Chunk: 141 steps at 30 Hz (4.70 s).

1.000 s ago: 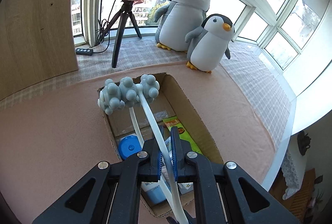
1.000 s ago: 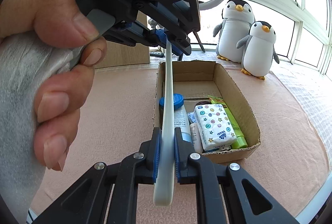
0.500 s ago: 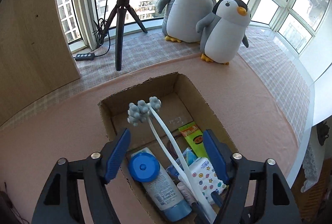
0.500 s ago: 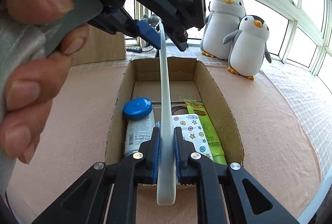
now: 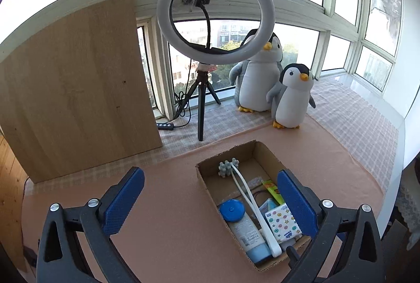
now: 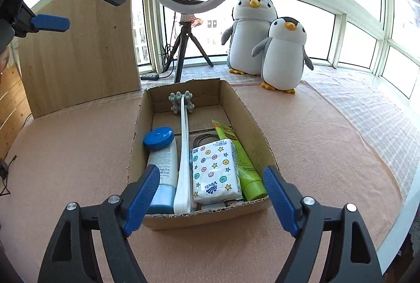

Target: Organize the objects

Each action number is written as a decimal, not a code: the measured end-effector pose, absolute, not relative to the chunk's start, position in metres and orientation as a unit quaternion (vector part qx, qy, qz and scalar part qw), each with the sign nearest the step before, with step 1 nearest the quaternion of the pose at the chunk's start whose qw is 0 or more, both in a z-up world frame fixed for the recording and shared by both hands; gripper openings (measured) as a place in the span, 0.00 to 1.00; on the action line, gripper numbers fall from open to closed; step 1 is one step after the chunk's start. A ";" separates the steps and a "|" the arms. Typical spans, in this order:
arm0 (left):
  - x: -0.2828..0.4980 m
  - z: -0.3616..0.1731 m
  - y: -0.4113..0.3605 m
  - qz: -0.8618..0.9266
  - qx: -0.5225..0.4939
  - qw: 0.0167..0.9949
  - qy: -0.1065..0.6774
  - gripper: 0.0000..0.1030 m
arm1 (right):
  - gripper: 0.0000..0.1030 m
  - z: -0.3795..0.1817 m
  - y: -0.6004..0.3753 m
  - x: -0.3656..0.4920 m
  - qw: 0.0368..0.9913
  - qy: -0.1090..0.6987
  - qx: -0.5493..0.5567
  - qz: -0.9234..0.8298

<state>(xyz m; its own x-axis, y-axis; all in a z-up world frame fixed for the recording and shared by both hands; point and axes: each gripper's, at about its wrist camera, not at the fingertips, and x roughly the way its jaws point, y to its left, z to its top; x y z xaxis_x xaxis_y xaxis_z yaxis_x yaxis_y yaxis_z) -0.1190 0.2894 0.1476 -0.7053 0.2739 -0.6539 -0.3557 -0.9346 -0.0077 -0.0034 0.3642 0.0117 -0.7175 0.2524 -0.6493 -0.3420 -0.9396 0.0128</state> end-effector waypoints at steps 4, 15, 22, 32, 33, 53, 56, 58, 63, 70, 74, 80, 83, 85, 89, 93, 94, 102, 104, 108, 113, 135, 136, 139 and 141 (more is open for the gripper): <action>-0.107 0.163 0.260 0.928 -0.340 0.146 0.047 0.99 | 0.89 0.029 0.364 -0.004 0.169 0.068 -0.331 0.926; -0.081 0.181 0.162 0.942 -0.324 0.084 -0.007 0.99 | 0.97 0.058 0.332 -0.028 0.167 0.057 -0.347 0.921; -0.062 0.181 0.103 0.945 -0.321 0.049 -0.027 0.99 | 0.98 0.065 0.286 -0.050 0.123 0.045 -0.361 0.923; -0.032 0.161 0.021 0.939 -0.338 -0.003 -0.060 0.99 | 0.98 0.075 0.219 -0.072 0.058 0.017 -0.368 0.928; -0.029 0.158 0.014 0.938 -0.341 -0.012 -0.059 0.99 | 0.98 0.076 0.213 -0.074 0.053 0.013 -0.369 0.928; 0.033 0.117 -0.048 0.922 -0.375 -0.089 -0.041 0.99 | 0.98 0.090 0.150 -0.066 -0.005 -0.015 -0.384 0.923; 0.032 0.119 -0.044 0.921 -0.379 -0.087 -0.039 0.99 | 0.98 0.085 0.147 -0.061 -0.007 -0.017 -0.391 0.920; 0.032 0.118 -0.041 0.920 -0.382 -0.085 -0.038 0.99 | 0.98 0.081 0.145 -0.057 -0.009 -0.018 -0.397 0.918; 0.030 0.111 -0.029 0.916 -0.394 -0.070 -0.031 0.99 | 0.98 0.071 0.144 -0.053 -0.010 -0.019 -0.411 0.911; 0.027 0.103 -0.019 0.912 -0.405 -0.058 -0.029 0.99 | 0.98 0.068 0.144 -0.051 -0.009 -0.019 -0.415 0.909; 0.026 0.101 -0.017 0.911 -0.408 -0.056 -0.031 0.99 | 0.98 0.067 0.143 -0.051 -0.009 -0.019 -0.417 0.909; 0.026 0.101 -0.016 0.910 -0.410 -0.055 -0.030 0.99 | 0.98 0.066 0.143 -0.052 -0.010 -0.022 -0.418 0.908; 0.026 0.099 -0.016 0.910 -0.410 -0.055 -0.030 0.99 | 0.98 0.065 0.143 -0.051 -0.010 -0.022 -0.421 0.907; 0.026 0.099 -0.016 0.909 -0.411 -0.053 -0.030 0.99 | 0.98 0.063 0.142 -0.051 -0.010 -0.023 -0.422 0.906; 0.026 0.096 -0.014 0.909 -0.413 -0.052 -0.027 0.99 | 0.98 0.062 0.142 -0.051 -0.010 -0.024 -0.423 0.906; 0.025 0.096 -0.013 0.908 -0.414 -0.049 -0.025 0.99 | 0.98 0.062 0.142 -0.050 -0.009 -0.025 -0.423 0.906; 0.025 0.096 -0.013 0.908 -0.414 -0.049 -0.024 0.99 | 0.98 0.062 0.142 -0.050 -0.009 -0.025 -0.423 0.906; 0.025 0.096 -0.012 0.908 -0.416 -0.047 -0.022 0.99 | 0.98 0.061 0.143 -0.049 -0.009 -0.024 -0.424 0.905; 0.024 0.096 -0.013 0.908 -0.416 -0.047 -0.021 0.99 | 0.98 0.062 0.143 -0.049 -0.008 -0.025 -0.424 0.905; 0.024 0.096 -0.012 0.908 -0.416 -0.047 -0.021 0.99 | 0.98 0.061 0.143 -0.049 -0.009 -0.025 -0.424 0.905; 0.024 0.096 -0.012 0.908 -0.416 -0.047 -0.021 0.99 | 0.98 0.062 0.144 -0.050 -0.009 -0.025 -0.424 0.905; 0.020 0.088 -0.013 0.906 -0.420 -0.046 -0.017 0.99 | 0.98 0.059 0.139 -0.053 -0.011 -0.025 -0.428 0.903; 0.020 0.089 -0.013 0.906 -0.420 -0.046 -0.017 0.99 | 0.98 0.059 0.139 -0.053 -0.010 -0.025 -0.428 0.903; 0.020 0.088 -0.013 0.906 -0.421 -0.046 -0.017 0.99 | 0.98 0.059 0.139 -0.053 -0.011 -0.025 -0.428 0.903; 0.020 0.088 -0.014 0.905 -0.422 -0.047 -0.016 0.99 | 0.98 0.059 0.139 -0.053 -0.011 -0.025 -0.428 0.903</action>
<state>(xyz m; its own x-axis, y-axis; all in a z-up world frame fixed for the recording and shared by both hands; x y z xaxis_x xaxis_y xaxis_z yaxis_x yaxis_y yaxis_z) 0.0196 -0.0138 0.0877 -0.6395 -0.0711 -0.7655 0.0975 -0.9952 0.0109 -0.0529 0.1388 0.0592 -0.6330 0.0016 -0.7742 0.0418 -0.9985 -0.0362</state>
